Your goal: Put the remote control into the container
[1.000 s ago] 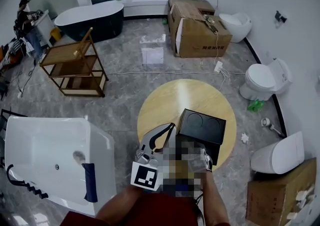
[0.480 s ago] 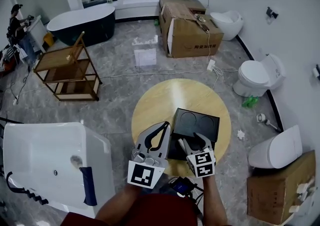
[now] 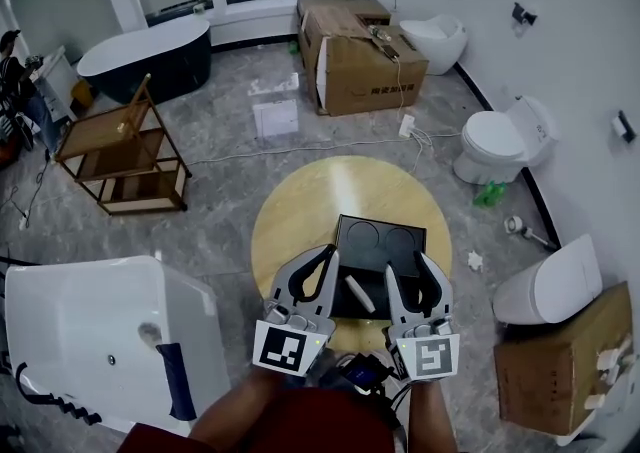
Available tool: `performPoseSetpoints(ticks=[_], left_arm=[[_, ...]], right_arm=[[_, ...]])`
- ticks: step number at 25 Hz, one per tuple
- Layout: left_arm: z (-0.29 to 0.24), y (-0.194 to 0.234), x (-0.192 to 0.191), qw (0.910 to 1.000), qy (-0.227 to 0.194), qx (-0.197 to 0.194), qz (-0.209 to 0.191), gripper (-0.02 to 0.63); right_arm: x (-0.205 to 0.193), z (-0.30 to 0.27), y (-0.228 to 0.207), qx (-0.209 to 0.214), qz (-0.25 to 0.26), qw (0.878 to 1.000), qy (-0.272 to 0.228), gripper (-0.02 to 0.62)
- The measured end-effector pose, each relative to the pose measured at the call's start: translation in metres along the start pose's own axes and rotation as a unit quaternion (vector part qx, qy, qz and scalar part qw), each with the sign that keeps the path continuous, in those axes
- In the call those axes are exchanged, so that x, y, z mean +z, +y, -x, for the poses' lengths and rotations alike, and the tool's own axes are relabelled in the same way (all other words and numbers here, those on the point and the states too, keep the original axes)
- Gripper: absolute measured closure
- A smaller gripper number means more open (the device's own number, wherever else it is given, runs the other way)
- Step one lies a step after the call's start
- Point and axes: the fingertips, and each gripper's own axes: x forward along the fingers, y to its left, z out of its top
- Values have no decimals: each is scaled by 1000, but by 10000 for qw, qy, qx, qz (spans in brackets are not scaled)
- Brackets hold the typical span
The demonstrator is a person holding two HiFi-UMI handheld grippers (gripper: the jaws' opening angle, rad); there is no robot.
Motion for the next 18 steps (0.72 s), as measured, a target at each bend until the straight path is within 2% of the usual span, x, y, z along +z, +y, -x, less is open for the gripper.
performPoseSetpoints(ticks=[2,4,7,13,18], left_arm=[[0,-2,-1,10000,9,-50,4,591],[-3,-4,-3,10000,16,-95,-12,591],[-9,-10,-3,9999,27,-163,-7,591],[-17,-17,-5,9996,27,-286,-23,591],[-17,-21,-8,9994,44,-348,-15,591]], right_arm=[[20,6,-2,-149,-109,9989,-434,419],[28,11,-6,-238,-114,9978,-607,419],[30,17,-13,-350,31,9977,-575,419],[37,25,-23,-623,-136,9952,-743,419],[30,31,-27,-625,12,9966,-542,424]])
